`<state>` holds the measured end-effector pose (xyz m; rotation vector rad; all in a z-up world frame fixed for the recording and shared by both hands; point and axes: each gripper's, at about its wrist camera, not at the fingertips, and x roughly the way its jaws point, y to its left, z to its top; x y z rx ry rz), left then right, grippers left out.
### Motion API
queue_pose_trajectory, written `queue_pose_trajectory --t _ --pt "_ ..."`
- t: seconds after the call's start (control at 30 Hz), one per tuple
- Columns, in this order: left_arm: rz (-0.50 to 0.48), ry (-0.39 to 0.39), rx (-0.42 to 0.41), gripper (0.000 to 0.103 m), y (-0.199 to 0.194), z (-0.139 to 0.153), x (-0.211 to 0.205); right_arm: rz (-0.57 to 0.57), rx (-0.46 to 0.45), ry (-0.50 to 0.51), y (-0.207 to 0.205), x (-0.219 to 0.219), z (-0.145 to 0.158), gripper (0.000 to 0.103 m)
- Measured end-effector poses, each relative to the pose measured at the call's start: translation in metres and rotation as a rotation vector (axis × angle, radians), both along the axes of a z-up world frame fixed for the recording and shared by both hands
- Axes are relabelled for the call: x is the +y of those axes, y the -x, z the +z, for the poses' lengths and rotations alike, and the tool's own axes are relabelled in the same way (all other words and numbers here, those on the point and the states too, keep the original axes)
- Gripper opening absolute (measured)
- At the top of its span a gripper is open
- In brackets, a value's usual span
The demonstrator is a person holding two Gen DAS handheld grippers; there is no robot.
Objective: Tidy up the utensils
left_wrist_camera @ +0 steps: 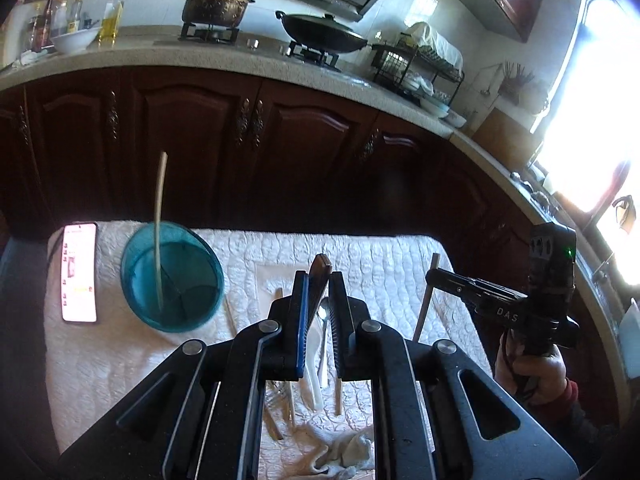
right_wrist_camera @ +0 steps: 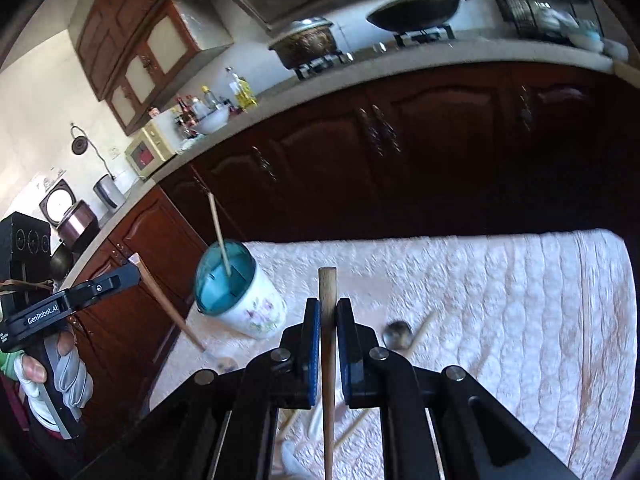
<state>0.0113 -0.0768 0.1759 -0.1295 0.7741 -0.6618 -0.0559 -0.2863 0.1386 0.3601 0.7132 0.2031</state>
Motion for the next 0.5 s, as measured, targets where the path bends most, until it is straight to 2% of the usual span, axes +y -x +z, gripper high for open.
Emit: queue_pose_trajectory --t 0.4,0.5 --pt "0.067 0.053 -0.091 0.005 -0.004 0.054 0.041 0.047 -0.127 0.024 -0.043 0.034 0.062 0.007" --pt "0.082 0.054 -0.099 0.005 -0.009 0.058 0.048 0.064 -0.144 0.032 -0.058 0.047 0.073 0.007"
